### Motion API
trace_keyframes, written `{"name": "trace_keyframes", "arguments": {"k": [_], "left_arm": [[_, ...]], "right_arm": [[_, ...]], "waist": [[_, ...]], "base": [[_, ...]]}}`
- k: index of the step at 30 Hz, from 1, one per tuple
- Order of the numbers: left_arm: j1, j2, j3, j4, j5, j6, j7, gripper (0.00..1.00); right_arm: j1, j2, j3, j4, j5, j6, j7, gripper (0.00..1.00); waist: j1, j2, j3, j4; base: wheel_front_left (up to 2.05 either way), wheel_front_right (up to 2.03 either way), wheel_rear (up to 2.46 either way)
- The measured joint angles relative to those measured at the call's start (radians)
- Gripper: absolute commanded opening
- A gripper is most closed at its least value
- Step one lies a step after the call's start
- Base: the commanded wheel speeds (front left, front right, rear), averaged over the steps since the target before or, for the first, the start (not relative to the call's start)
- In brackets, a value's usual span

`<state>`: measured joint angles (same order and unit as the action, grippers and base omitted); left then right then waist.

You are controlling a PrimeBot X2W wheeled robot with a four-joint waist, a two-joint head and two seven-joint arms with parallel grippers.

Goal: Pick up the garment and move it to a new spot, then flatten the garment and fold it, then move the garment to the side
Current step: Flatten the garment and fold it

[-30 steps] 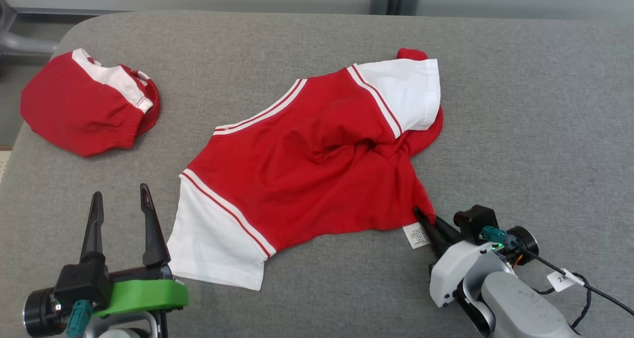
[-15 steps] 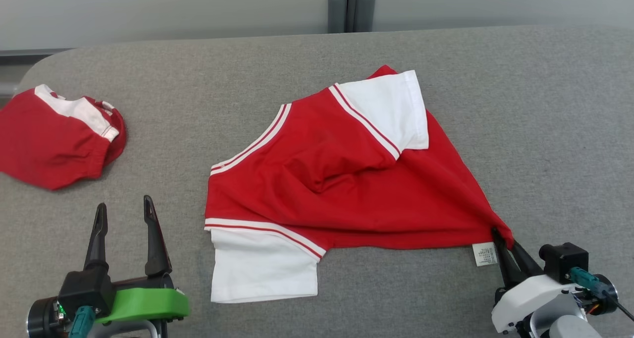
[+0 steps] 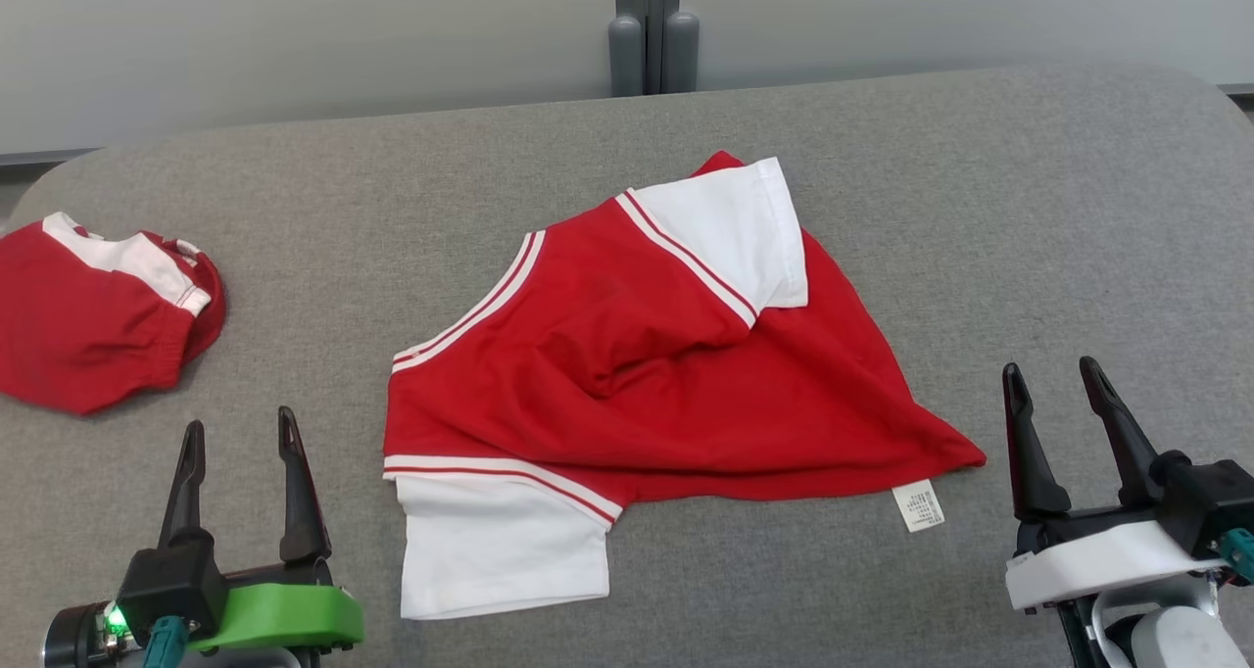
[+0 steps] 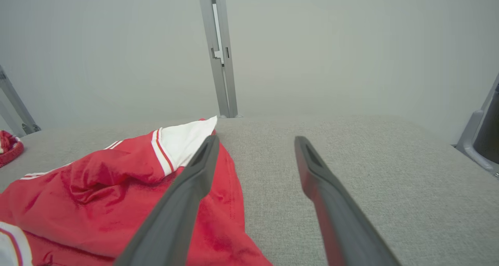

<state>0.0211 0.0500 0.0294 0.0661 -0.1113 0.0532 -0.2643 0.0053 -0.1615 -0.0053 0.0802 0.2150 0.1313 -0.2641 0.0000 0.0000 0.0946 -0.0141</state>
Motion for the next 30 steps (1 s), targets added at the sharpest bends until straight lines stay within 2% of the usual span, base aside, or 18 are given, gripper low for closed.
{"name": "trace_keyframes", "arguments": {"k": [6, 18, 23, 30], "left_arm": [[0.008, 0.0, 0.002, 0.015, 0.043, -0.017, 0.0, 1.0], [0.008, 0.0, 0.004, 0.025, 0.067, -0.029, 0.0, 1.0], [0.007, 0.001, -0.025, 0.063, 0.061, -0.055, 0.0, 1.0], [-0.031, -0.001, -0.088, 0.205, 0.058, -0.081, 0.0, 1.0]], "right_arm": [[0.069, 0.043, -0.014, -0.085, -0.037, 0.0, 0.0, 1.0], [0.093, 0.052, -0.001, -0.057, -0.043, 0.0, 0.0, 1.0], [0.056, 0.036, -0.006, 0.017, -0.042, 0.0, 0.0, 1.0], [-0.088, -0.012, 0.022, 0.2, -0.037, 0.0, 0.0, 1.0]], "waist": [[0.0, 0.0, -0.007, 0.011], [0.0, 0.0, 0.004, 0.02], [0.0, 0.0, 0.015, 0.015], [0.0, 0.0, 0.05, 0.004]], "base": [[0.0, 0.0, 0.0], [0.0, 0.0, 0.0], [0.0, 0.0, 0.0], [0.0, 0.0, 0.0]]}}
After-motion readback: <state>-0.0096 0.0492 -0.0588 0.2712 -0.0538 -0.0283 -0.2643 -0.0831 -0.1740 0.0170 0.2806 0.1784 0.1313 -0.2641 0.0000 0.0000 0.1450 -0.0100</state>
